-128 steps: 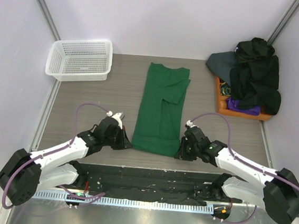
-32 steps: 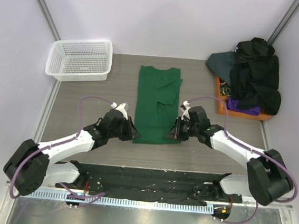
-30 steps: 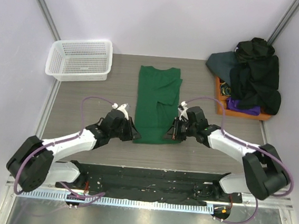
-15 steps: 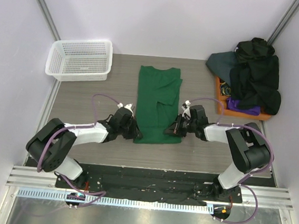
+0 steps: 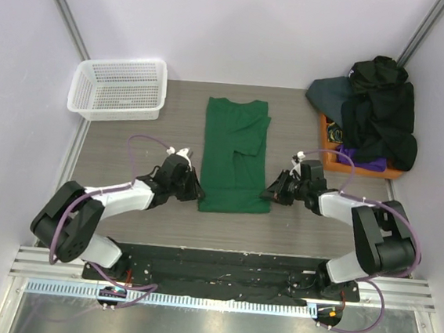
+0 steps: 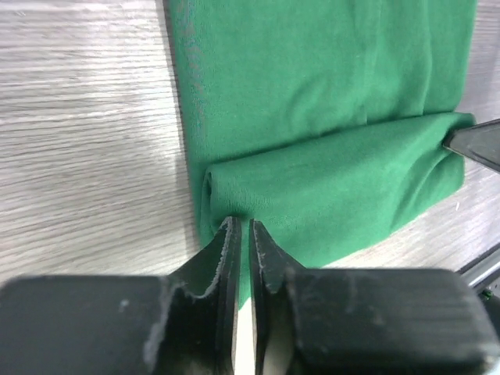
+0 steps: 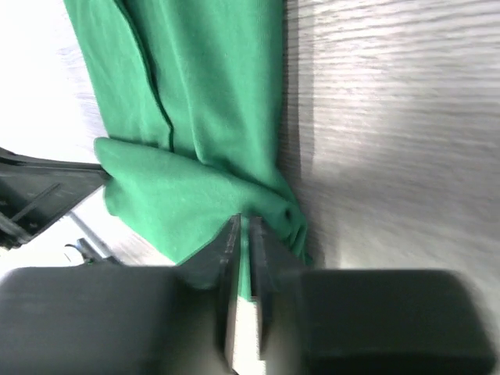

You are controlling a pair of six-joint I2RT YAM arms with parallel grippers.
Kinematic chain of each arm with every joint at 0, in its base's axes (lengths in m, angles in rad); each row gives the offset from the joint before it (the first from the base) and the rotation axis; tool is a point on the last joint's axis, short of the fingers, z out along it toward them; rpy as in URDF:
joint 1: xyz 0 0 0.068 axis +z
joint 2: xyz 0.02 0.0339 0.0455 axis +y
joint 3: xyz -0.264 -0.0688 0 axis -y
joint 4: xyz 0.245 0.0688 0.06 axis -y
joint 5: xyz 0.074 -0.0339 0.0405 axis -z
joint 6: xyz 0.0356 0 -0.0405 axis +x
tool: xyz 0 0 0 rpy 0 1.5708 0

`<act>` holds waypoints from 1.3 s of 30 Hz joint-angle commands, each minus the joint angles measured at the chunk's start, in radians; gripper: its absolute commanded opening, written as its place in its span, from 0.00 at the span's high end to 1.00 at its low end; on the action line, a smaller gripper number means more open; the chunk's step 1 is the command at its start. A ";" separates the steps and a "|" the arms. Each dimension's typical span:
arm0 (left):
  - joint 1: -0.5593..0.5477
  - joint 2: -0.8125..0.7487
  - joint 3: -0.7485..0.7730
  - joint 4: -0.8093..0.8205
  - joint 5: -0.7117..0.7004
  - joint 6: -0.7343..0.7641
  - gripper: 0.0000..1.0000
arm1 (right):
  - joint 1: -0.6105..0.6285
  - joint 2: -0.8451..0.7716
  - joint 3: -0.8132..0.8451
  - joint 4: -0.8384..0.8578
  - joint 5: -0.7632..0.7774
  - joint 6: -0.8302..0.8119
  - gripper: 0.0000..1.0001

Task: Roll the t-shirts
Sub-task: Roll the T-shirt to the center of the board.

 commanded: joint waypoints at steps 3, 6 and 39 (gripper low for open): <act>0.003 -0.155 0.036 -0.047 0.086 0.061 0.75 | 0.010 -0.225 0.023 -0.249 0.162 -0.146 0.60; -0.007 -0.207 -0.002 -0.061 0.095 0.063 0.62 | 0.016 -0.303 0.011 -0.352 0.211 -0.166 0.47; -0.080 -0.191 -0.141 0.010 0.008 0.058 0.56 | 0.224 -0.205 0.035 -0.390 0.391 -0.180 0.83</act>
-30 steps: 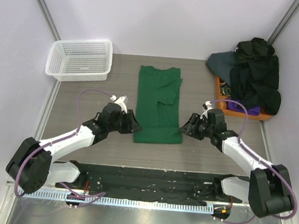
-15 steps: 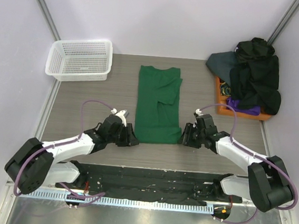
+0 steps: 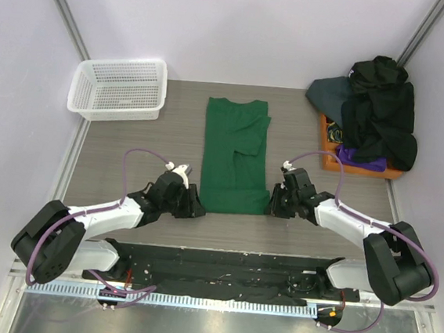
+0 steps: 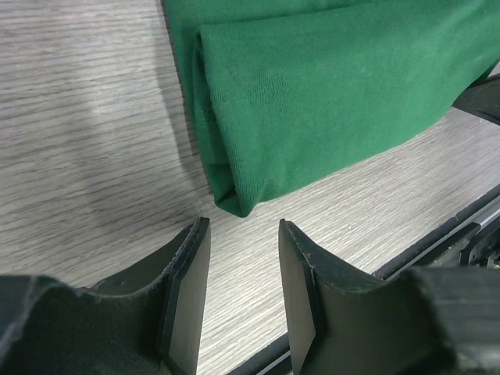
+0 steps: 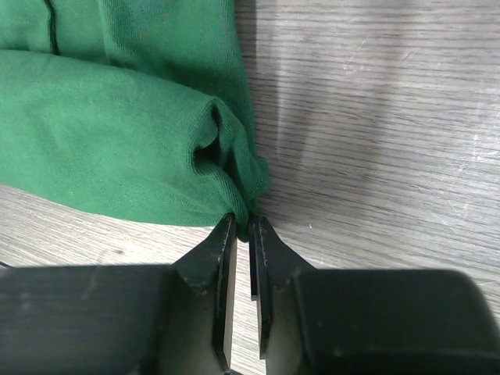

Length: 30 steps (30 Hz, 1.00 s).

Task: Roll the t-shirts
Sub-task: Roll the T-shirt to the center of the board.

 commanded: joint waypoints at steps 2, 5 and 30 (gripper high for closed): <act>-0.003 0.016 0.036 0.028 -0.029 0.032 0.57 | 0.012 -0.018 0.023 -0.004 0.020 -0.006 0.84; -0.003 0.039 0.044 0.042 -0.023 0.033 0.62 | 0.018 -0.035 0.020 -0.010 0.014 0.002 0.85; -0.036 -0.238 0.007 -0.190 0.016 -0.033 1.00 | 0.096 -0.280 -0.018 -0.177 -0.049 0.129 0.99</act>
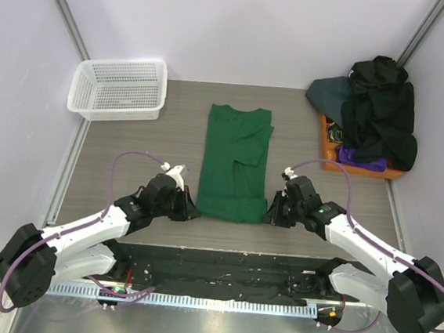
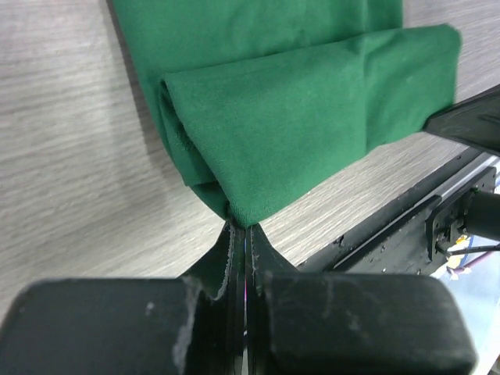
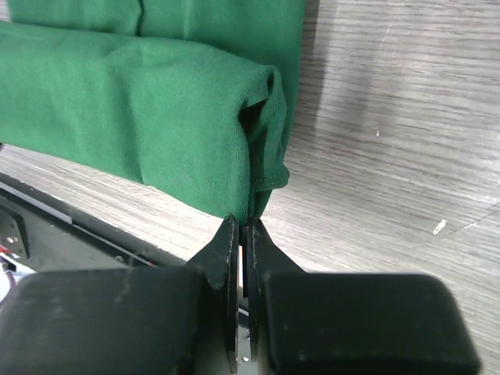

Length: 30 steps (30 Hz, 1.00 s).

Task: Roll the t-shirts
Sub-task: Roll the T-shirt to the center of the board.

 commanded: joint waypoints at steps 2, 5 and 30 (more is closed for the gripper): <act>-0.004 -0.006 0.059 -0.113 0.004 -0.023 1.00 | 0.005 -0.031 0.032 -0.035 -0.014 0.037 0.99; -0.003 0.035 0.105 -0.163 0.001 -0.024 1.00 | 0.004 0.009 0.075 -0.047 -0.016 0.031 0.99; 0.221 0.334 0.354 -0.170 0.232 0.042 0.97 | -0.157 0.290 0.323 -0.072 -0.140 -0.078 0.96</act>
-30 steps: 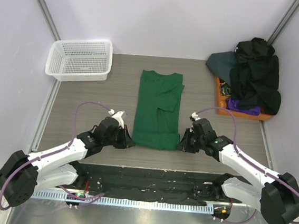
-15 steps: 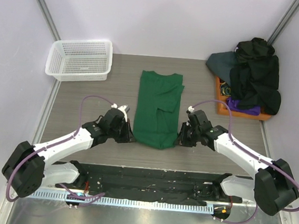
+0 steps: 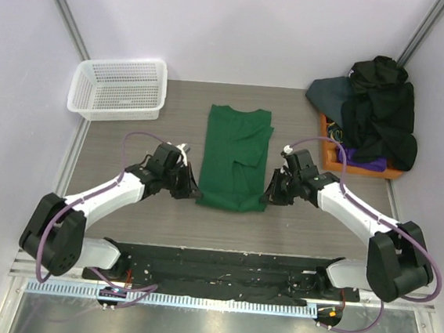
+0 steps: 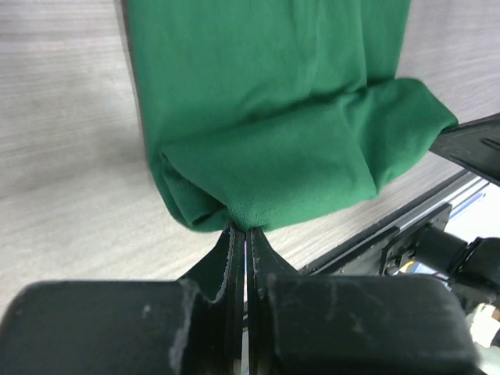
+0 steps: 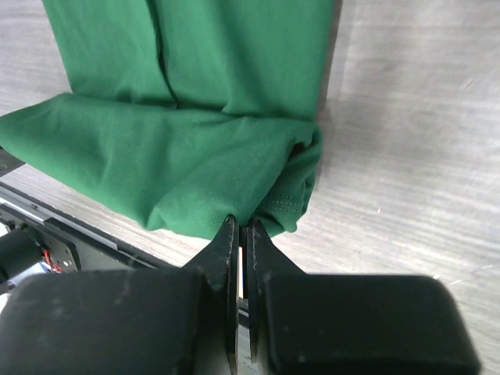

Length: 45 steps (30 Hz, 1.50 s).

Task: Roll the t-shirts
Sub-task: Roll the T-shirt to the center of the board.

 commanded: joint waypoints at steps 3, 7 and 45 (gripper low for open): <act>0.055 0.095 0.078 0.035 0.059 0.042 0.97 | -0.069 0.069 0.078 0.015 -0.065 -0.052 0.96; 0.066 0.168 0.109 0.047 0.031 0.046 0.97 | -0.111 0.130 0.099 0.034 -0.081 -0.059 0.96; 0.080 0.251 0.267 0.035 -0.182 0.123 0.77 | -0.147 0.150 0.208 0.108 0.062 -0.031 0.58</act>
